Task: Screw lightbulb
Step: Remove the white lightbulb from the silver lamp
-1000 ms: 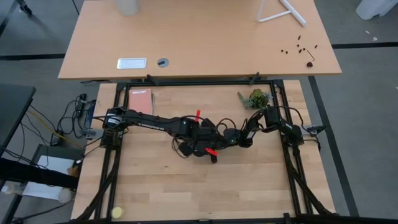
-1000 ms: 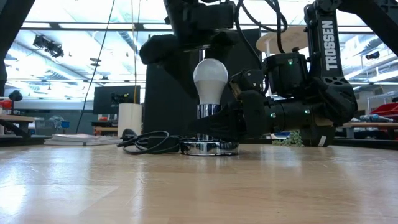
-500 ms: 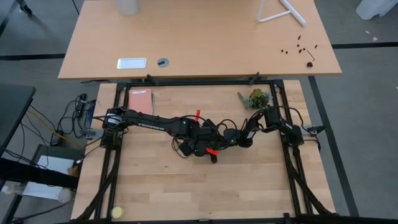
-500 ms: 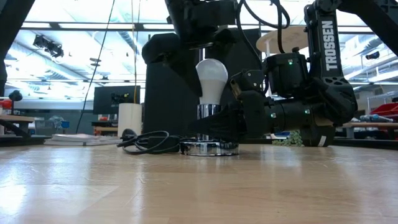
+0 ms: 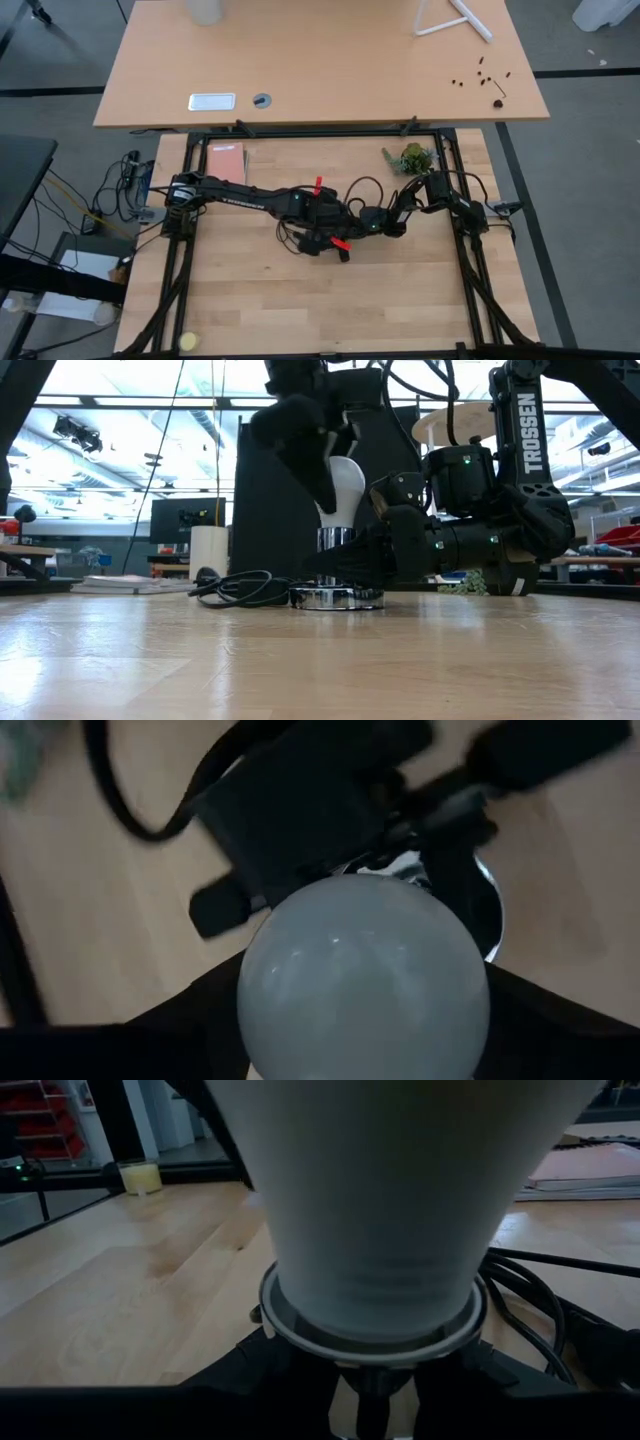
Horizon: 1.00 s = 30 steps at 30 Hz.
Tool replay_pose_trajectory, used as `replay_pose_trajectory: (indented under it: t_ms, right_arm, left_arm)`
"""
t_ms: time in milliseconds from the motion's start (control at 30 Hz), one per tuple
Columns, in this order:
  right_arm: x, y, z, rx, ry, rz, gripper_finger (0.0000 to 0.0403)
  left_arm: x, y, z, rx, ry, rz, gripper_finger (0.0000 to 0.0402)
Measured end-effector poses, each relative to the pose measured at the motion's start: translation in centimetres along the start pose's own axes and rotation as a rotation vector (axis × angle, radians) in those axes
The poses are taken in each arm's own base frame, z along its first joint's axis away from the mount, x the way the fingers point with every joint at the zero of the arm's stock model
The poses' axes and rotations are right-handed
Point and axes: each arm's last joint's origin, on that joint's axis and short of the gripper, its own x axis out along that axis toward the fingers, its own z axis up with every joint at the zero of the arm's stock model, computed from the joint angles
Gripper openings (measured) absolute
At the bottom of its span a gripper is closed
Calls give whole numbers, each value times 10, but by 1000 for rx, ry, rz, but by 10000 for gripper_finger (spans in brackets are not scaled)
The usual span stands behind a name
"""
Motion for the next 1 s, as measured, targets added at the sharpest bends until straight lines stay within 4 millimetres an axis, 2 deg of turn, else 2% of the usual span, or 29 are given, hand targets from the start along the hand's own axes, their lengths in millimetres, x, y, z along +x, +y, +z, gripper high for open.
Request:
replay_pose_trajectory:
  t_ms: [400, 533, 667, 1000]
  right_arm:
    - [0, 0, 0, 6, 0, 6, 179]
    - [0, 0, 0, -1, 1, 6, 179]
    - [0, 0, 0, -4, 1, 5, 179]
    - [0, 0, 0, 4, 0, -3, 179]
  left_arm:
    - [0, -1, 0, -849, 11, -89, 274]
    - [0, -2, 1, -1016, 18, -110, 274]
    - [1, -2, 2, -990, 7, -121, 282]
    - [1, -1, 2, -565, -22, -107, 371]
